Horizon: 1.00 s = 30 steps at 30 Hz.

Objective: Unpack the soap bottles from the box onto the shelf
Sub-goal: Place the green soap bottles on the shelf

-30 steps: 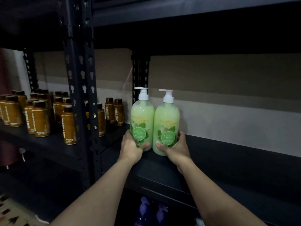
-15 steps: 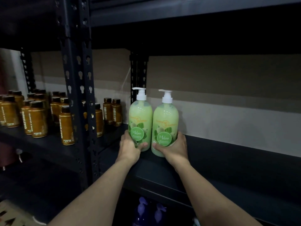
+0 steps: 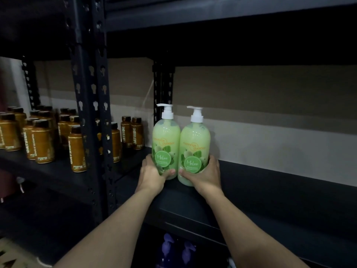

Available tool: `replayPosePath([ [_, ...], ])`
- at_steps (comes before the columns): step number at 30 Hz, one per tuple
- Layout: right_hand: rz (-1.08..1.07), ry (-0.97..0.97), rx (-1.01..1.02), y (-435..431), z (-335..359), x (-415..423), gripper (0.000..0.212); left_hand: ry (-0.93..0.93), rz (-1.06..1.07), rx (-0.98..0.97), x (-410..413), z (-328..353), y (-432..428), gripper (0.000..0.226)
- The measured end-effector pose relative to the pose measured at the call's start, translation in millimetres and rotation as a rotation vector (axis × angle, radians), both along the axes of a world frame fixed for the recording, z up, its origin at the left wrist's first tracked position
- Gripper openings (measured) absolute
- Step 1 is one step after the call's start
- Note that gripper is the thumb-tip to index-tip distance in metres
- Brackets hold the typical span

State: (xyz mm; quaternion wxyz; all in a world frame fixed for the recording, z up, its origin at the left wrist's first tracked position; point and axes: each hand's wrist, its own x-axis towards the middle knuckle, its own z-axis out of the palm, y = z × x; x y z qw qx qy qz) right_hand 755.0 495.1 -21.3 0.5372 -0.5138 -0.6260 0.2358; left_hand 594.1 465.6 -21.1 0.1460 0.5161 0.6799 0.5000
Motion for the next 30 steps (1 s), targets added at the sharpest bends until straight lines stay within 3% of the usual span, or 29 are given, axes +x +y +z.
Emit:
replayPosePath([
  [11,0.047,-0.002,-0.006,5.2,-4.4,-0.1,0.094,0.035,-0.018,-0.04,3.0,2.0,-3.7,0.08],
  [30,0.047,-0.03,-0.097,0.1,-0.6,-0.2,0.105,0.029,-0.04,-0.06,1.6,3.1,-5.6,0.089],
])
